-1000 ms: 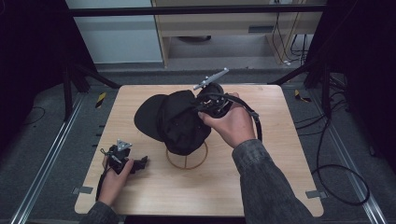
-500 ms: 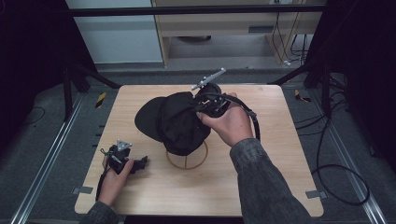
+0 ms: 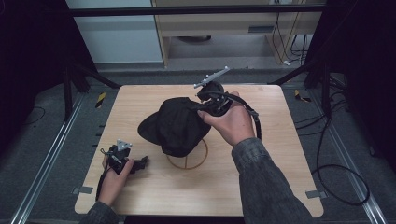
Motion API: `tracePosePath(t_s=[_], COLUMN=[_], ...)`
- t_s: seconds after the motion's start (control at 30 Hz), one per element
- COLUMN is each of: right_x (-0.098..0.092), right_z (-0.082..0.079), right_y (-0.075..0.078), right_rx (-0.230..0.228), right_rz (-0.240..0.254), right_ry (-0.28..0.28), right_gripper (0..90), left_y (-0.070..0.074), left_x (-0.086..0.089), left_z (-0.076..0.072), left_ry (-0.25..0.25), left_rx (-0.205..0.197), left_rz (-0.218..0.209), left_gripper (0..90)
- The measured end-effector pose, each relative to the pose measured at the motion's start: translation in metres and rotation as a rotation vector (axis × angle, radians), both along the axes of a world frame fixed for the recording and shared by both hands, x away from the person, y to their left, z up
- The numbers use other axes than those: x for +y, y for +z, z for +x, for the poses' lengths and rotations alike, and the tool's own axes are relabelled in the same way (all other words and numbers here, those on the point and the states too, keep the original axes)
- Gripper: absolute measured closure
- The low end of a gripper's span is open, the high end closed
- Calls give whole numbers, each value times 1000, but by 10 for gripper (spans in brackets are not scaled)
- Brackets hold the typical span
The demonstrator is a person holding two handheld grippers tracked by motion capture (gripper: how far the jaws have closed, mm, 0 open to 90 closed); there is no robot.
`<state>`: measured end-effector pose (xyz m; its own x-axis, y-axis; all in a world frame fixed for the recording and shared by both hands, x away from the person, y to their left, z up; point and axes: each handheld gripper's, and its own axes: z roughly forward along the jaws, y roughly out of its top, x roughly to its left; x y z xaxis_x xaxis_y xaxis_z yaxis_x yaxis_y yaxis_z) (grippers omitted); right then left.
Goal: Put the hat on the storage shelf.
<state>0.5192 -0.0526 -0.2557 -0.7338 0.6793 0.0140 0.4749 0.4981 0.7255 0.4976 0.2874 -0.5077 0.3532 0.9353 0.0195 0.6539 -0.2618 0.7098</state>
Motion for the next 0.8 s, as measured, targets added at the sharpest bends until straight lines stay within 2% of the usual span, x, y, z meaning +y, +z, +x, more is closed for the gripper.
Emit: tracePosePath(t_s=[0.33, 0.8], right_x=[-18, -48], right_z=[-6, -16], right_y=[-3, -5], right_rx=[6, -13], right_rz=[18, 35], right_ry=[-14, -52], right_gripper=[848, 850], left_y=[0, 0], left_x=[0, 0], left_z=[0, 0], left_ry=[0, 0], left_rx=[0, 0], left_rz=[0, 0], left_gripper=[0, 0])
